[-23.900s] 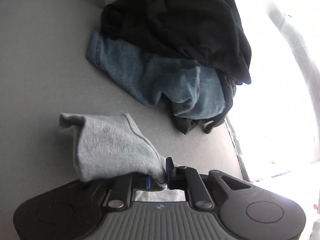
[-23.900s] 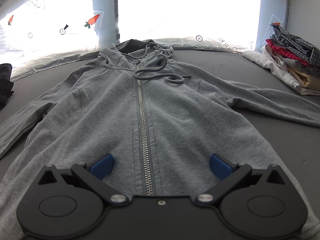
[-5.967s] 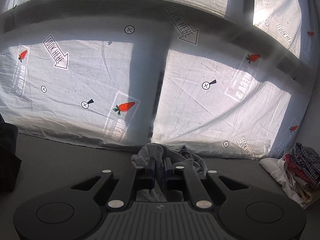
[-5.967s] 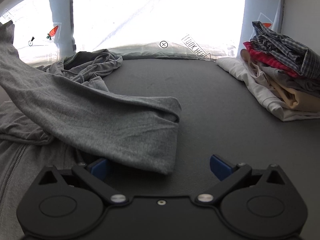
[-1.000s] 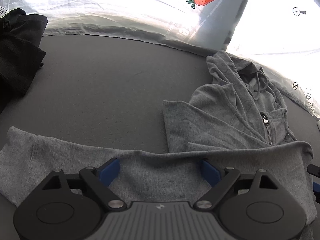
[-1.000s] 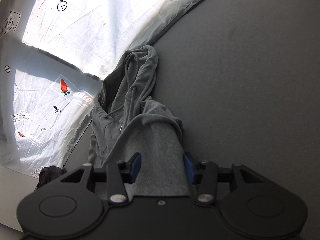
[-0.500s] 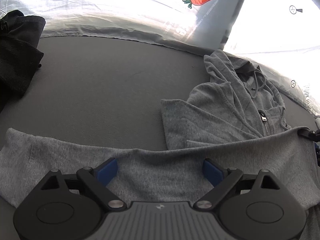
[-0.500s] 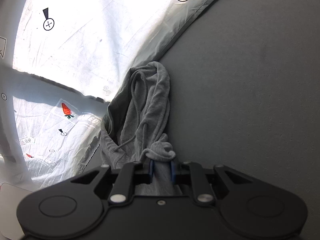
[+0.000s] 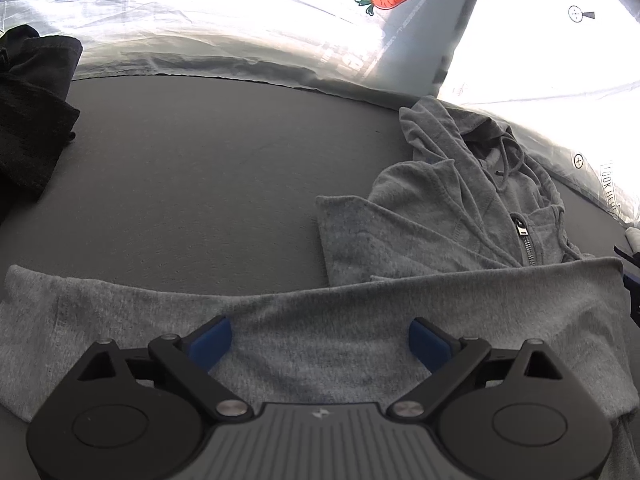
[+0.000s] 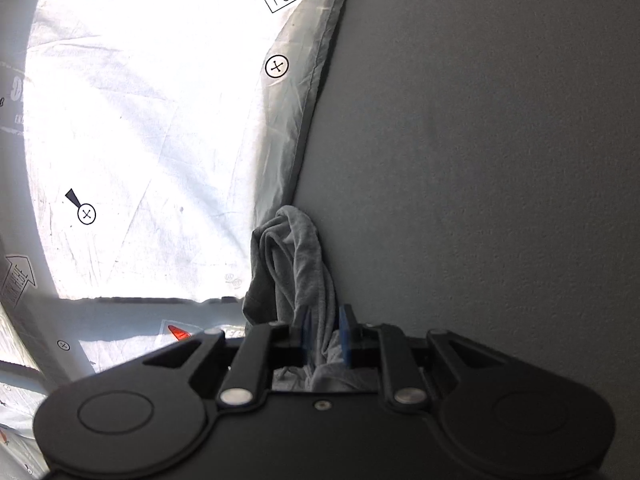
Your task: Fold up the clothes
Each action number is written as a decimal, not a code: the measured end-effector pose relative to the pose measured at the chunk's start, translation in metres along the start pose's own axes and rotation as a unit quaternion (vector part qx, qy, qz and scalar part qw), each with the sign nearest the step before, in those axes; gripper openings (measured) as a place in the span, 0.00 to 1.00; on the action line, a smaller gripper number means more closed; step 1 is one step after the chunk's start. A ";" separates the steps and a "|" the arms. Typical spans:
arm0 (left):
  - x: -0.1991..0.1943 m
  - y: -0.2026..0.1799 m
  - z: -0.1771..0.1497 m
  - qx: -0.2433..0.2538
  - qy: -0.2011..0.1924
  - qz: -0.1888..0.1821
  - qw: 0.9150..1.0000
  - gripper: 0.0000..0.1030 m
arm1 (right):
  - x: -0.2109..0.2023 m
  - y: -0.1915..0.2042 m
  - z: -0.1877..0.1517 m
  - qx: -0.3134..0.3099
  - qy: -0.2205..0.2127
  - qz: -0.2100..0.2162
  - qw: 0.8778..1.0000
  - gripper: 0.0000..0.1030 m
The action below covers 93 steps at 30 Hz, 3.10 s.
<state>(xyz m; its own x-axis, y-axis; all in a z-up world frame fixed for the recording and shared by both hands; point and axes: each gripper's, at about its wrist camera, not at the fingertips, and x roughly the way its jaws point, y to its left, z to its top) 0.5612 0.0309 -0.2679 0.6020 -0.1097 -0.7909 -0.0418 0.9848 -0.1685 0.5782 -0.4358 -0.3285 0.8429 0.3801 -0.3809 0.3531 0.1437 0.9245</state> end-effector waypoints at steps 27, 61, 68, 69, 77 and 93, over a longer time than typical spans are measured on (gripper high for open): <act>-0.101 0.103 -0.046 -0.157 -0.081 0.090 0.980 0.88 | -0.034 0.010 -0.187 -0.554 0.030 -0.225 0.801 0.98; -0.087 0.067 -0.033 -0.155 -0.113 -0.145 0.971 0.03 | -0.038 -0.003 -0.197 -0.572 -0.012 -0.197 0.796 1.00; -0.085 0.036 -0.028 -0.129 -0.073 -0.197 0.969 0.18 | -0.025 0.015 -0.184 -0.554 0.059 -0.235 0.796 1.00; -0.085 0.040 -0.028 -0.143 -0.075 -0.196 0.967 0.22 | -0.022 0.018 -0.182 -0.552 0.068 -0.241 0.796 1.00; -0.091 0.072 -0.033 -0.182 -0.071 -0.100 0.976 0.28 | -0.037 0.027 -0.156 -0.454 0.082 -0.227 0.858 0.86; -0.062 0.100 -0.033 -0.246 -0.012 -0.042 0.968 0.44 | -0.019 0.052 -0.149 -0.244 0.080 -0.081 0.963 0.22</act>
<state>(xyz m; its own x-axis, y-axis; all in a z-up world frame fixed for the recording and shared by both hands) 0.4930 0.1317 -0.2549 0.6376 -0.1772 -0.7497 -0.3634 0.7889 -0.4955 0.5198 -0.2997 -0.2708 0.7064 0.4465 -0.5493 0.2088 0.6101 0.7643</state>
